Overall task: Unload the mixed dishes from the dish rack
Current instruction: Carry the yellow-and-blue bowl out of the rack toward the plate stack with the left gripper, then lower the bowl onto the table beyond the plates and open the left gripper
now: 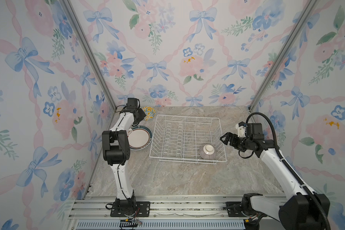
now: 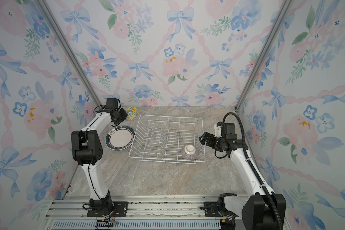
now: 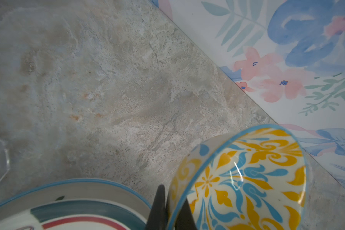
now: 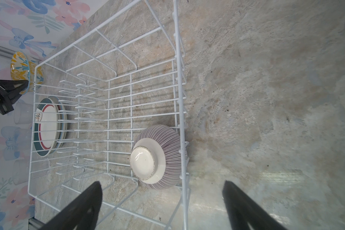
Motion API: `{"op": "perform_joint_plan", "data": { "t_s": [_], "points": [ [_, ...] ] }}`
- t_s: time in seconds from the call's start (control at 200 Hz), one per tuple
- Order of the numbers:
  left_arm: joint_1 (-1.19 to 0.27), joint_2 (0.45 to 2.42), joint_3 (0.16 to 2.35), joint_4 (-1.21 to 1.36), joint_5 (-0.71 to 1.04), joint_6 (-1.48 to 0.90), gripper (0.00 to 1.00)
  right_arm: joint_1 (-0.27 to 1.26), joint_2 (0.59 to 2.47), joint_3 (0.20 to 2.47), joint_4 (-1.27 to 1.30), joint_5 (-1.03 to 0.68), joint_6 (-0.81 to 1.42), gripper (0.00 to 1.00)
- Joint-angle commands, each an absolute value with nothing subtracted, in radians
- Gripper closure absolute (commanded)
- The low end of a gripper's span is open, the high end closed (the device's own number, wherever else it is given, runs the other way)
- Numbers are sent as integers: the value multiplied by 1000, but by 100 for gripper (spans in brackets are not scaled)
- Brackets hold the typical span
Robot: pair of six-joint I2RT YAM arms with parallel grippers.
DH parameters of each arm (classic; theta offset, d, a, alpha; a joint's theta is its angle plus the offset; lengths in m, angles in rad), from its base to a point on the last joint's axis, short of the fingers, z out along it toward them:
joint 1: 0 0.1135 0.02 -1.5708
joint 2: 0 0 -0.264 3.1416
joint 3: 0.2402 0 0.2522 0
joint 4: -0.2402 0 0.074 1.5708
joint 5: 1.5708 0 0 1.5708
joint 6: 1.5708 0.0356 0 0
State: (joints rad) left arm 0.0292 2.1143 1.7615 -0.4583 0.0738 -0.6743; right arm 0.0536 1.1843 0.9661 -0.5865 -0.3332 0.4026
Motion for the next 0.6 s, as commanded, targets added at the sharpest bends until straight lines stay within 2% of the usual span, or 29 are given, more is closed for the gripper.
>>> {"op": "perform_joint_plan", "data": {
  "t_s": [0.0,0.5,0.595],
  "points": [
    [34,2158,1823,-430,122,-663,100,44,1179,954,-606,-323,395,3],
    [39,2274,1885,-431,150,-637,100,43,1184,960,-617,-311,406,3],
    [38,2284,1887,-431,155,-632,95,43,1189,963,-621,-307,406,3]
  ]
}}
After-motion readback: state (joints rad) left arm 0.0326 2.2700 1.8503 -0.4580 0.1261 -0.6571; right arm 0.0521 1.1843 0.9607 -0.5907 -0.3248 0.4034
